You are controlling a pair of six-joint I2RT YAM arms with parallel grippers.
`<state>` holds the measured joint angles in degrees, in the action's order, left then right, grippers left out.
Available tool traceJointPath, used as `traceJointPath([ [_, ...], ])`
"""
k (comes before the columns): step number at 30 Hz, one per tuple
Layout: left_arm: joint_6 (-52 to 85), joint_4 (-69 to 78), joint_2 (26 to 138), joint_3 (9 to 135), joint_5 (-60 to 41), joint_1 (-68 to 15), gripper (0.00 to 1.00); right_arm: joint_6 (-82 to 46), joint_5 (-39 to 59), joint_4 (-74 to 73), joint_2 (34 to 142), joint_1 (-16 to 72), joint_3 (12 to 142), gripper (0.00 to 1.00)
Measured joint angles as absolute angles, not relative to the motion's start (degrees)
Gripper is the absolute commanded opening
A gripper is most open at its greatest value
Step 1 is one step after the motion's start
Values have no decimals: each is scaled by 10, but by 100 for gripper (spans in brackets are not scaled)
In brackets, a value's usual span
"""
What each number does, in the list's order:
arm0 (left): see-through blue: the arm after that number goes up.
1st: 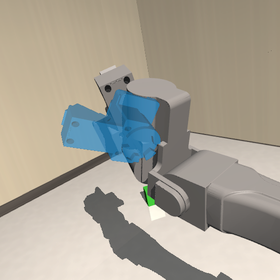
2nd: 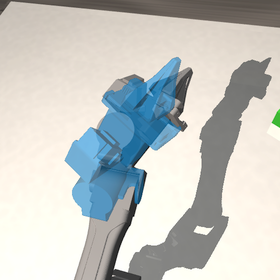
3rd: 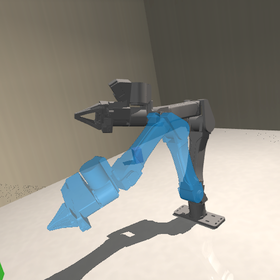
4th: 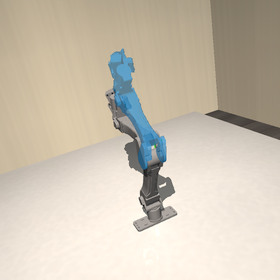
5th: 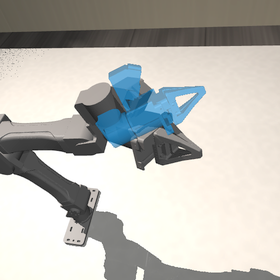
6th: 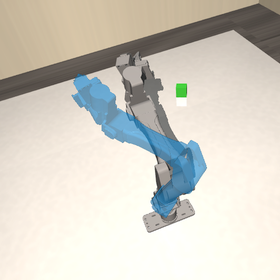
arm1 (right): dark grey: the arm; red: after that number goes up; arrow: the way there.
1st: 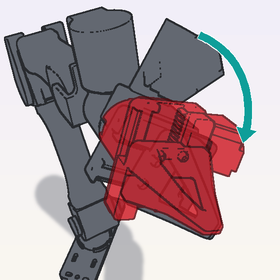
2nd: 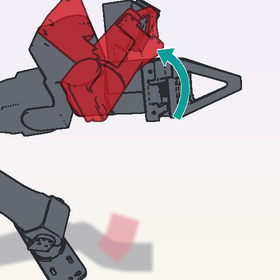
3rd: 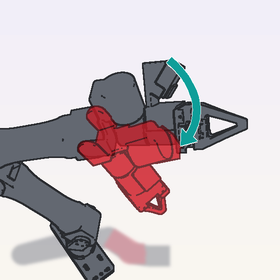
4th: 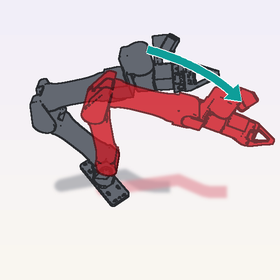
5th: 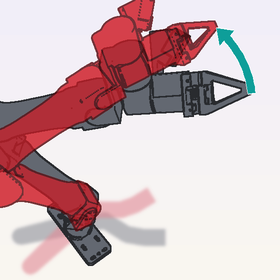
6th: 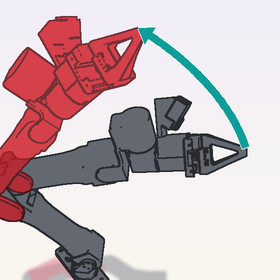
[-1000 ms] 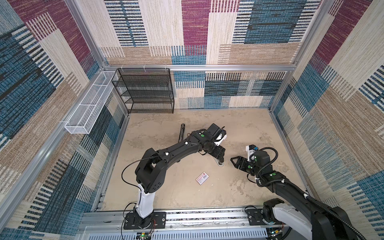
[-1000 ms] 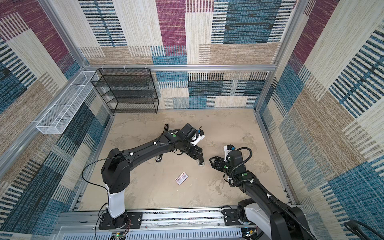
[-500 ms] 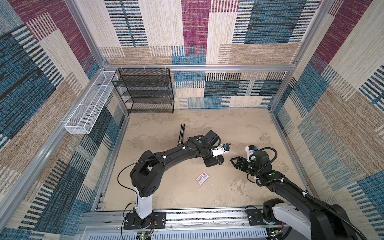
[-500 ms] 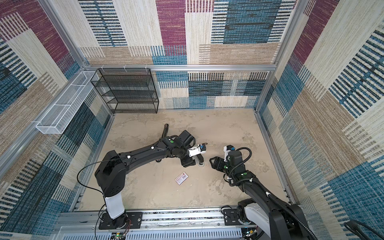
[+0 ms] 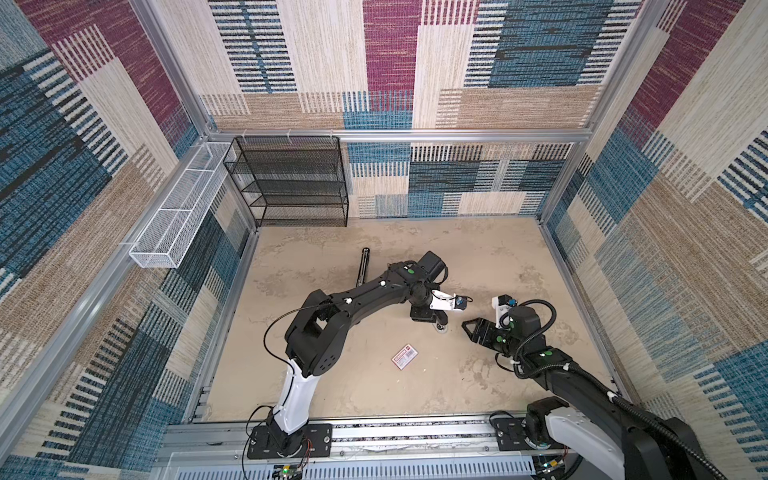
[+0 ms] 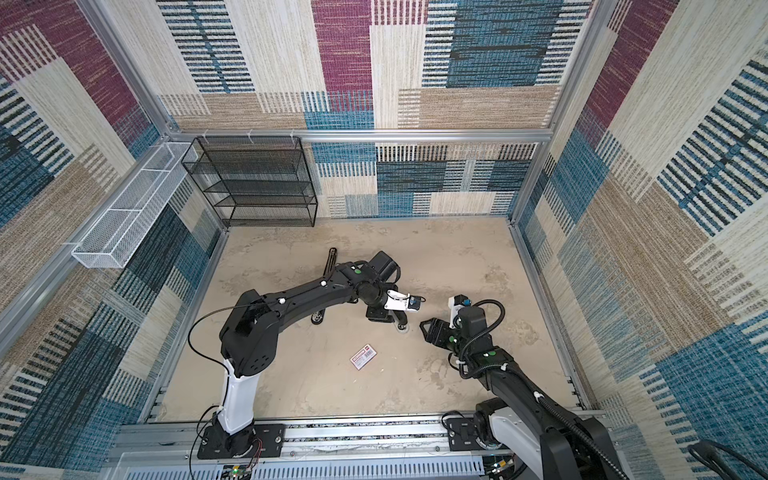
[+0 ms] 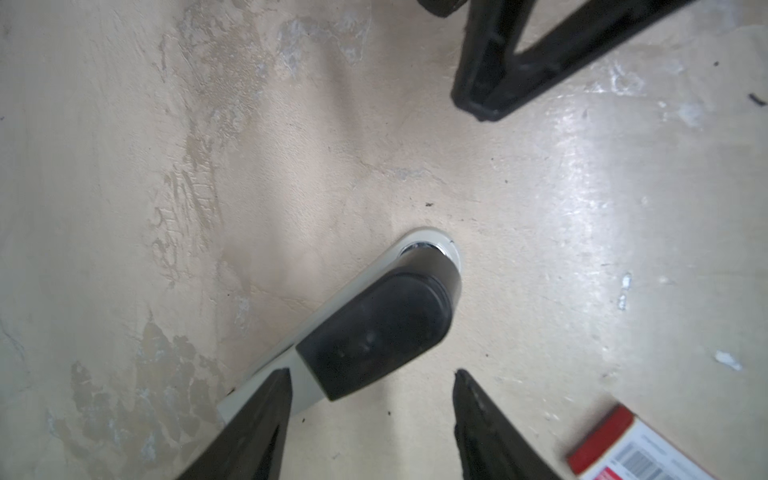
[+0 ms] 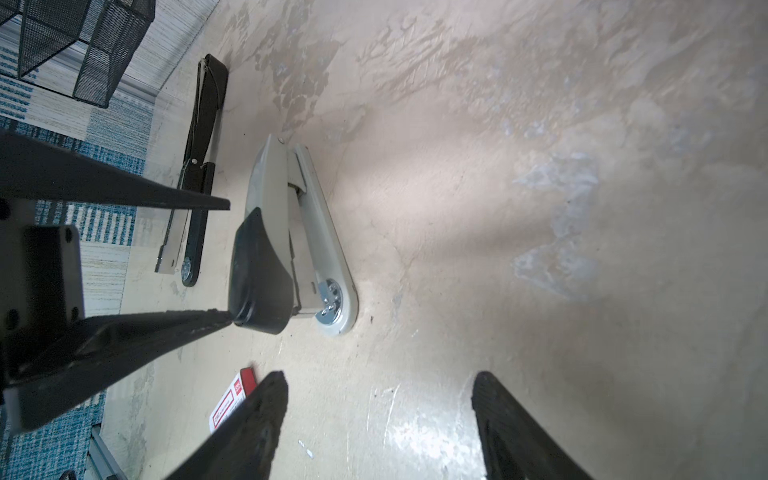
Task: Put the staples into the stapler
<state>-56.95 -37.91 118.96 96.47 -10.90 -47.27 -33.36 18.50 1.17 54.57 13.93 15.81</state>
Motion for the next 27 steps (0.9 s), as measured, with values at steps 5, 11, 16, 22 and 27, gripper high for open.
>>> traceJointPath([
  [5,-605,-379,1203,976,-111,-473,64,-334,190,11,545,138,152,74],
  [11,-633,-379,1213,979,-123,-476,62,-336,201,7,554,136,142,73],
  [16,-647,-379,1217,981,-139,-485,61,-342,210,-2,566,136,135,73],
  [22,-662,-371,1227,981,-143,-492,56,-344,215,-15,567,136,135,72],
  [27,-674,-363,1228,981,-139,-494,46,-347,225,-21,569,136,127,71],
])
